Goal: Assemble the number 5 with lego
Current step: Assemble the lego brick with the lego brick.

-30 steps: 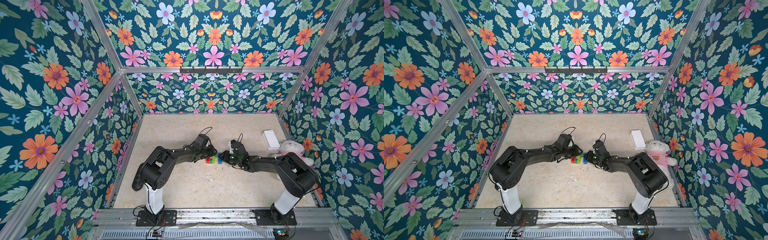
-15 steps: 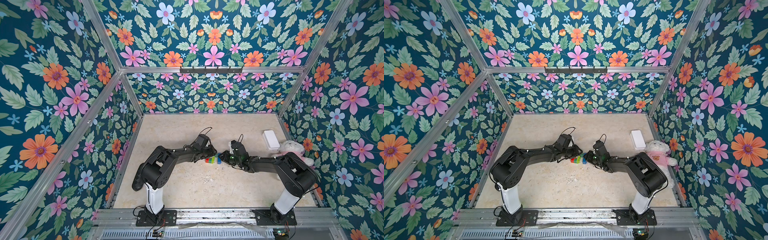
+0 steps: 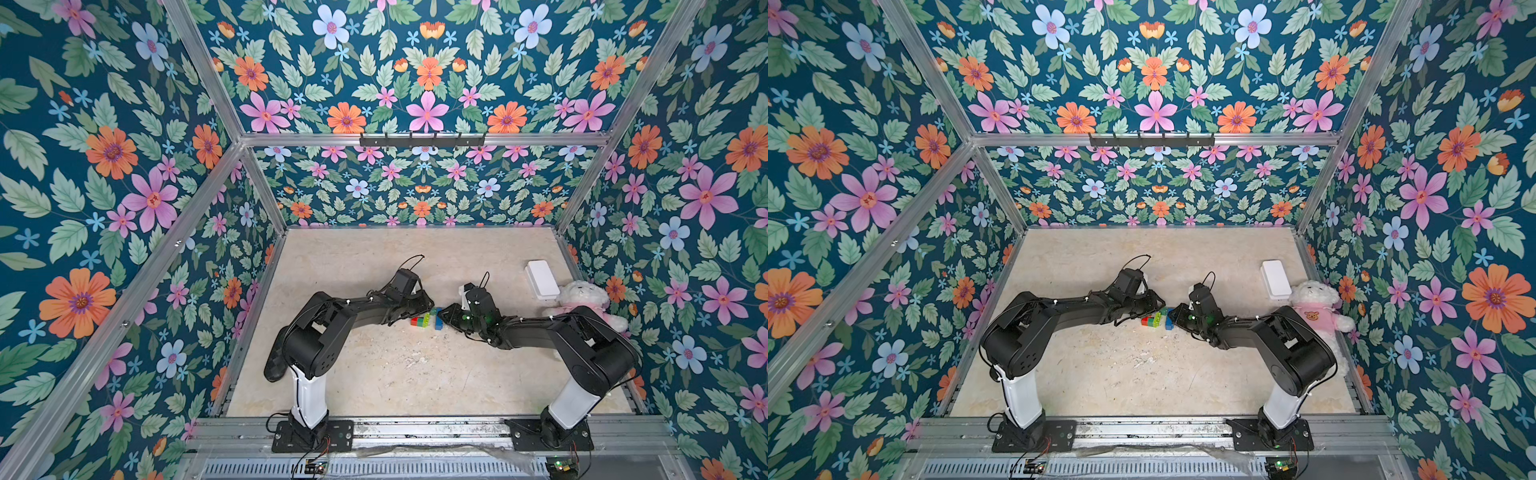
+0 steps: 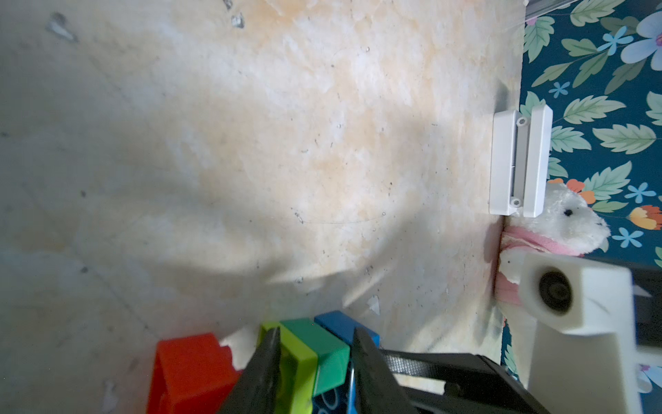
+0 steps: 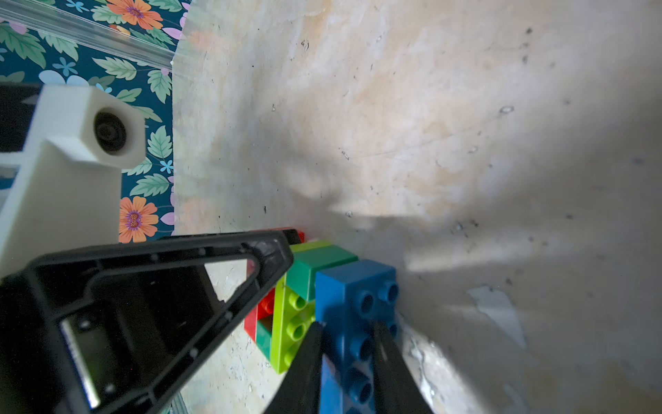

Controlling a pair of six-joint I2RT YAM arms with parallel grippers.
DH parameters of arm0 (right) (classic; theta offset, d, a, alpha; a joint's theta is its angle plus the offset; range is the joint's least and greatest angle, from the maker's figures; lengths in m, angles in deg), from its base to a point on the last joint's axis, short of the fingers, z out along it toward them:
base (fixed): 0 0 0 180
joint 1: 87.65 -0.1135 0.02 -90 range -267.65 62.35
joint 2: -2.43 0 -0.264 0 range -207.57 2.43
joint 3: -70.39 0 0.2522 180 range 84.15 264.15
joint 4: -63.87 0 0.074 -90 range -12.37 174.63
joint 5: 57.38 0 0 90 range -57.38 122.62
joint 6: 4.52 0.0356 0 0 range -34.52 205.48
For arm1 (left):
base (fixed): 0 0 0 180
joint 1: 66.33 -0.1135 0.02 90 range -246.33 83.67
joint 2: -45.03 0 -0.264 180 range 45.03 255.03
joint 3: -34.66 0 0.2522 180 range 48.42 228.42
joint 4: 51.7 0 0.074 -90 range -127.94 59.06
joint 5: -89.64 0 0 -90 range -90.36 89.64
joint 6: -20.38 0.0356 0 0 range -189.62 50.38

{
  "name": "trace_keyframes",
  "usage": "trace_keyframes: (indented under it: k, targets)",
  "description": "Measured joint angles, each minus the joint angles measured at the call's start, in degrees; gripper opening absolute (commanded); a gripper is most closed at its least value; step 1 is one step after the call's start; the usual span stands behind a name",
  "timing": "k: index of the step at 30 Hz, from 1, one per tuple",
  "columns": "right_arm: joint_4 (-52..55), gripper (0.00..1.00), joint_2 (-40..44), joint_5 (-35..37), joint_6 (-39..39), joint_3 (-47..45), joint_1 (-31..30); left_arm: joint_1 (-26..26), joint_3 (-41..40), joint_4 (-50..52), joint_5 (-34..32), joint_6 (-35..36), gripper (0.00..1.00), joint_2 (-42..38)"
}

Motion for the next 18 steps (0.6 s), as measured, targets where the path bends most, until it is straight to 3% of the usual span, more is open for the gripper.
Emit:
trace_keyframes:
  k: [18]
  targets:
    - [-5.01,0.26,-2.43,-3.13,1.31,-0.15,0.48,-0.11,0.04,-0.59,0.15,-0.02,0.35,0.57]
